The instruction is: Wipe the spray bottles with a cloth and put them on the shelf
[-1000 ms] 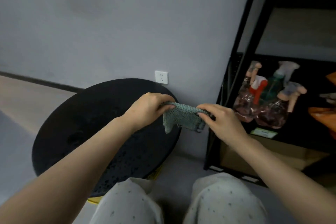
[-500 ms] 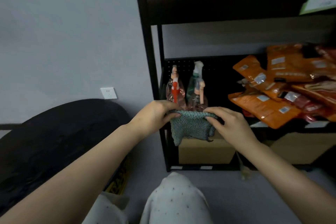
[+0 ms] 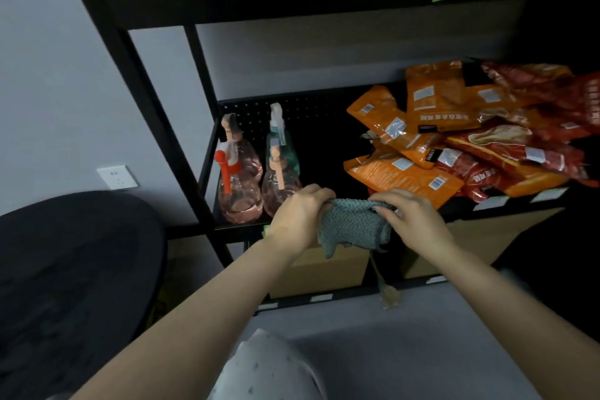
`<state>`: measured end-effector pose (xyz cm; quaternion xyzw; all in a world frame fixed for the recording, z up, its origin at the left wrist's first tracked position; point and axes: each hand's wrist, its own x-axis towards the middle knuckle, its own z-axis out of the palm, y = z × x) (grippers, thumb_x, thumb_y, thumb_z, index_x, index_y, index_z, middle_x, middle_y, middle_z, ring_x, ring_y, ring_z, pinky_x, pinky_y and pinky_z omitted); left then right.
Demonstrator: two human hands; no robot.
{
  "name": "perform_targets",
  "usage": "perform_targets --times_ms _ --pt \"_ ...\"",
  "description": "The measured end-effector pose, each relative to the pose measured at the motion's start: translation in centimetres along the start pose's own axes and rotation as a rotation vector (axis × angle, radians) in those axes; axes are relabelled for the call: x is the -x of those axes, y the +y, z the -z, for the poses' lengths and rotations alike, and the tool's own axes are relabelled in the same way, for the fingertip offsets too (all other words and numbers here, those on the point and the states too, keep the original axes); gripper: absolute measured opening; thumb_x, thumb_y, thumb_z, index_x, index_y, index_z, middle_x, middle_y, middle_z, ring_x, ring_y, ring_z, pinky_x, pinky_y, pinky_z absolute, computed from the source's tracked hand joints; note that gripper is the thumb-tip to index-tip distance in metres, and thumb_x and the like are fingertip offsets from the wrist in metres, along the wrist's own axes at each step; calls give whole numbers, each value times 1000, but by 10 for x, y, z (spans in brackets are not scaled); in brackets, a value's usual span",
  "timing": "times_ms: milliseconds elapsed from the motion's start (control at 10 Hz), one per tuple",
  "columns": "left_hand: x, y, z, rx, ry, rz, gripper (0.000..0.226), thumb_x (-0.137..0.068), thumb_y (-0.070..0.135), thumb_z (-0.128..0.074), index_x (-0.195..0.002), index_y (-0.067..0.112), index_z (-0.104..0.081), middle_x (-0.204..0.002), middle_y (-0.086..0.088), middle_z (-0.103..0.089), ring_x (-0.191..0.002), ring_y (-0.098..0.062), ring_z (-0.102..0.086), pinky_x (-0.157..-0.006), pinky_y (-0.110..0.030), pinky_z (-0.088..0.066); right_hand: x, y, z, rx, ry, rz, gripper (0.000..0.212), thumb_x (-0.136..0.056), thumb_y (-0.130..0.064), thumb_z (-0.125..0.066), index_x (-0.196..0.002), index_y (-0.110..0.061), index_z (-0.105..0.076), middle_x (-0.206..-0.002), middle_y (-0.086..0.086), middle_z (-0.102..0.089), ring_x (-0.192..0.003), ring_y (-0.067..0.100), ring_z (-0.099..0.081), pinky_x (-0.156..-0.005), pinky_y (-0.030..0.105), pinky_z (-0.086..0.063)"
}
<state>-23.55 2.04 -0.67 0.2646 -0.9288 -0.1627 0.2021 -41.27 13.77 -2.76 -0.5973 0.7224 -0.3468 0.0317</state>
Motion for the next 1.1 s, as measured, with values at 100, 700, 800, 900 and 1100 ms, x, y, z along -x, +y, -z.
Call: perform_targets --times_ms 100,700,800,900,1100 --pt "-17 -1 -15 2 9 56 28 -96 9 -45 -121 7 -58 -117 -14 -56 -104 -35 -56 -84 -42 -46 -17 12 -2 16 -8 -38 25 -91 -13 -58 -115 -12 -65 -113 2 -63 -91 19 -61 -77 27 -47" --pt "-69 -17 -47 -361 -228 204 50 -83 -14 -46 -129 5 -43 -121 -16 -47 -114 -35 -48 -84 -39 -45 -78 44 -36 296 -171 -77 28 -95 -17 -52 -121 -15 -61 -121 3 -60 -110 23 -53 -83 29 -39" --pt "-75 -15 -49 -496 -303 161 45 -85 -10 -46 -128 3 -43 -124 -15 -47 -117 -32 -46 -86 -38 -45 -82 48 -43 381 -194 -28 27 -95 -19 -52 -120 -16 -61 -120 3 -61 -113 23 -50 -91 29 -35" --pt "-75 -16 -53 -594 -346 122 44 -87 -7 -47 -129 3 -43 -127 -14 -47 -119 -31 -46 -92 -36 -42 -81 49 -47 439 -267 -27 30 -95 -21 -51 -124 -17 -58 -124 2 -59 -118 21 -47 -99 29 -30" --pt "-69 -17 -52 -500 -274 76 54 -84 -5 -53 -134 7 -37 -129 -12 -44 -122 -30 -41 -96 -35 -38 -75 46 -48 351 -197 -88 33 -96 -24 -49 -128 -16 -55 -127 2 -57 -121 20 -42 -96 30 -34"
